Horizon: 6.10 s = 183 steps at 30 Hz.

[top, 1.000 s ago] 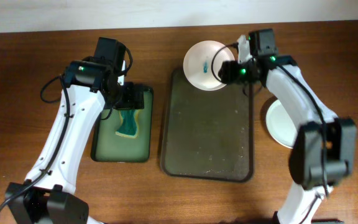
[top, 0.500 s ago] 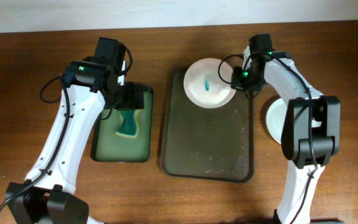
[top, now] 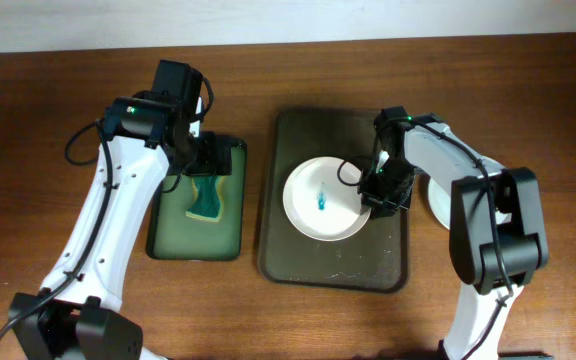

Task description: Clean dirty plates on tray and stack at the side

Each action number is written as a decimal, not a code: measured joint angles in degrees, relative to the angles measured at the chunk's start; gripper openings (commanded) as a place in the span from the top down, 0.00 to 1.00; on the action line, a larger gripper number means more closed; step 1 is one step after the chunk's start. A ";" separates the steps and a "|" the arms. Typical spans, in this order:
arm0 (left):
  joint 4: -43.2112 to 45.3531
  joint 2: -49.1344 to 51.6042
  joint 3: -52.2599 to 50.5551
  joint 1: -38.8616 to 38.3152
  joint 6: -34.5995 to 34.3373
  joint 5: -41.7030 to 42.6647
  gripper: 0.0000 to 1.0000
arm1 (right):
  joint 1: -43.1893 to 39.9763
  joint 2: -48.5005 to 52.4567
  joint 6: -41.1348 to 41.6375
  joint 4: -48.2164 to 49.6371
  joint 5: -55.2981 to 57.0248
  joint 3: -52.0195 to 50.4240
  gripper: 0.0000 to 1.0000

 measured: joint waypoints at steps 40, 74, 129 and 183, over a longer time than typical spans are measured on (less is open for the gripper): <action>35.71 1.05 -32.17 -1.42 -0.57 -3.19 0.37 | 0.00 -35.80 -14.53 -3.06 7.04 -1.18 0.46; 22.64 17.51 -17.00 -0.96 2.27 -2.16 1.00 | 0.00 -35.80 -14.49 -4.11 7.04 -1.18 0.46; 30.32 24.98 -3.96 -18.73 -2.43 15.50 1.00 | -0.50 -5.11 -15.56 15.19 2.49 -6.69 0.96; 6.80 37.13 17.53 -25.73 -7.82 1.60 1.00 | -1.44 -5.05 -15.54 14.40 1.88 -6.54 0.96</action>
